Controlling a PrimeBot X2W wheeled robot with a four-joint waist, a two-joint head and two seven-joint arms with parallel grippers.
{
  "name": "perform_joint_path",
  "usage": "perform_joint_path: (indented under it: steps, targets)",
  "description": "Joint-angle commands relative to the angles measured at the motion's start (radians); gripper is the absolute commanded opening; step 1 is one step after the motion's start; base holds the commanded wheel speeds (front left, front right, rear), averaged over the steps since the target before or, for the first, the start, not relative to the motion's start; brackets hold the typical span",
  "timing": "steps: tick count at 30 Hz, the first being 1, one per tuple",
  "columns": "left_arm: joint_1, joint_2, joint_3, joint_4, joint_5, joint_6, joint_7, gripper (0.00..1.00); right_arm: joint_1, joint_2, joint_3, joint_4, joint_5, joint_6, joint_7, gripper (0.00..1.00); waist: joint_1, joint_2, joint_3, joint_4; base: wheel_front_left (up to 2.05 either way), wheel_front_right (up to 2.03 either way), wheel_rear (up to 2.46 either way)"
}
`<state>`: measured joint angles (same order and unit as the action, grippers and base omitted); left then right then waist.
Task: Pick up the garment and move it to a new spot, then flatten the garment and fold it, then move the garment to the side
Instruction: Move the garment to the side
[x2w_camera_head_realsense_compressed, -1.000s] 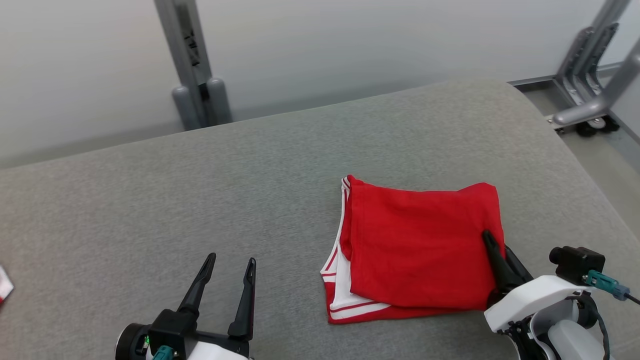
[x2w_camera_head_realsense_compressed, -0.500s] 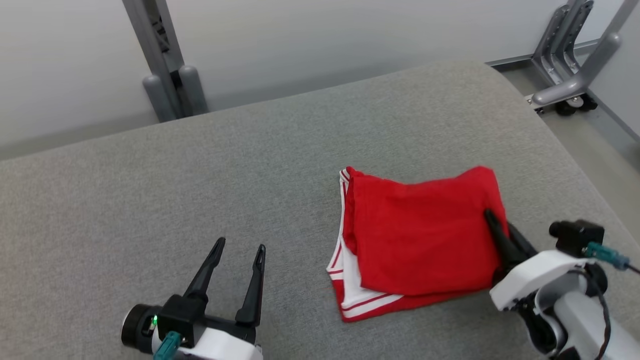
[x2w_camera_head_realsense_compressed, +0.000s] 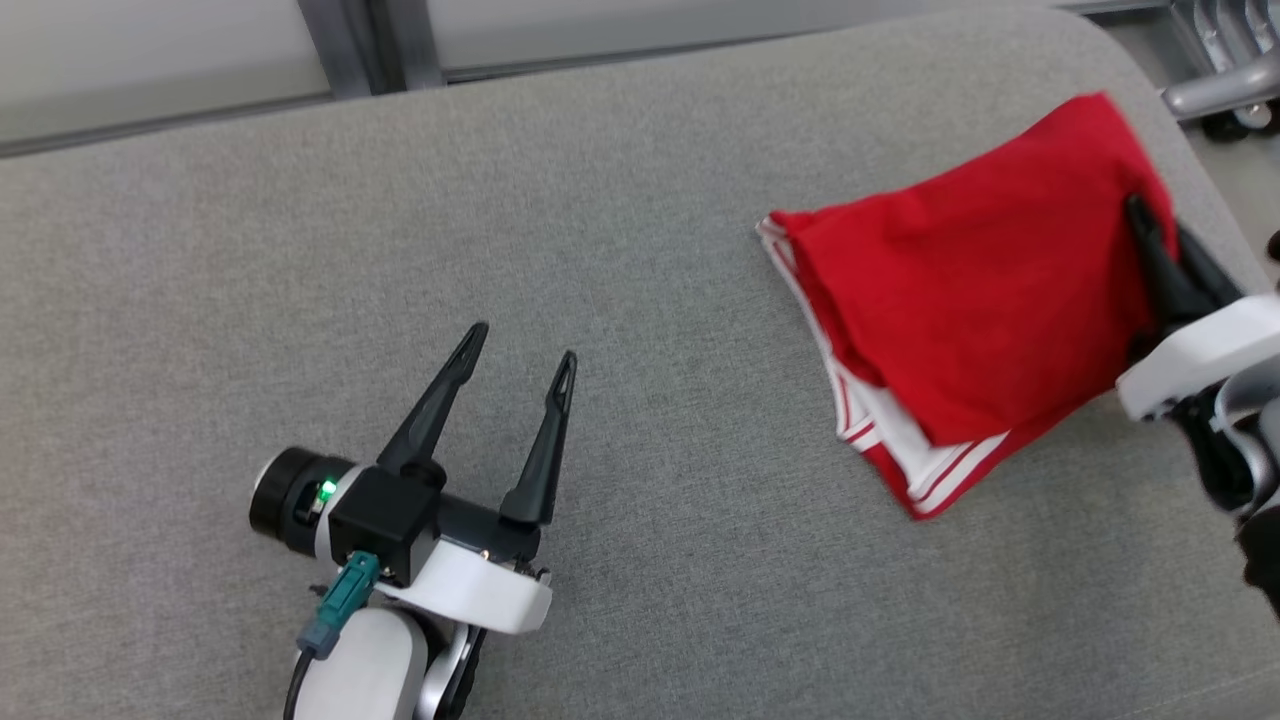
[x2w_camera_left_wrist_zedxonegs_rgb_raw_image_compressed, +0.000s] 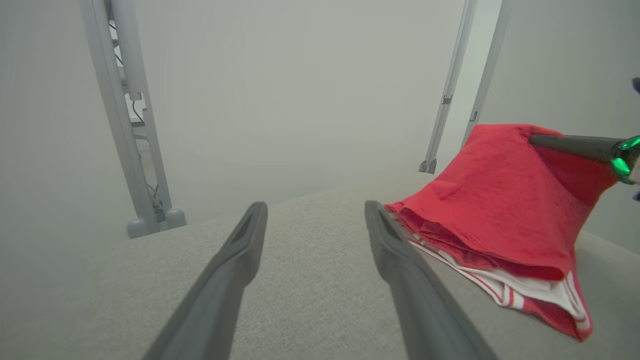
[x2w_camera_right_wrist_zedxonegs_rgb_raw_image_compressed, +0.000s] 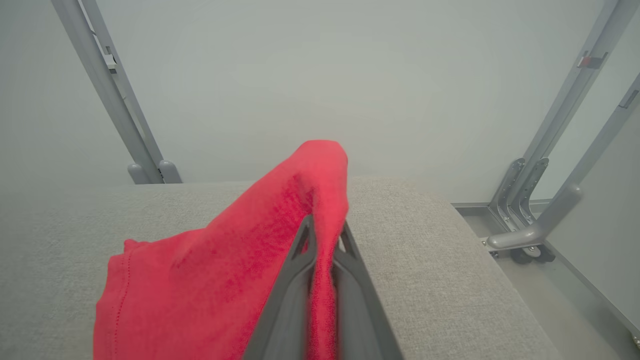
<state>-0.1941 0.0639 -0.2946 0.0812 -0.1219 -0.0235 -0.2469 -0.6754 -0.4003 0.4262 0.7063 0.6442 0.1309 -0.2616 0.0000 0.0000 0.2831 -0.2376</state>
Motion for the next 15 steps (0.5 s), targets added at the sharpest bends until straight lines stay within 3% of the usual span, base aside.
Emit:
perform_joint_path:
  steps: [1, 8, 15]
  targets:
    - [-0.04, 0.005, -0.009, -0.021, 0.011, -0.008, 0.008, 1.0, -0.044, -0.021, -0.023, 0.018, -0.023, 0.0, -0.006, 0.0, 0.0, 0.0, 0.054, 0.007, 0.0, 0.0, 0.0]
    - [-0.1, 0.002, -0.037, -0.079, -0.004, -0.026, 0.034, 1.0, -0.137, -0.045, -0.103, 0.06, -0.051, 0.0, -0.006, 0.0, 0.0, 0.0, 0.118, -0.007, 0.0, 0.0, 0.0]
    - [-0.16, -0.005, -0.093, -0.12, -0.027, -0.029, 0.053, 1.0, -0.208, -0.04, -0.179, 0.179, -0.18, -0.001, -0.006, 0.0, 0.0, 0.0, 0.158, -0.02, 0.0, 0.0, 0.0]
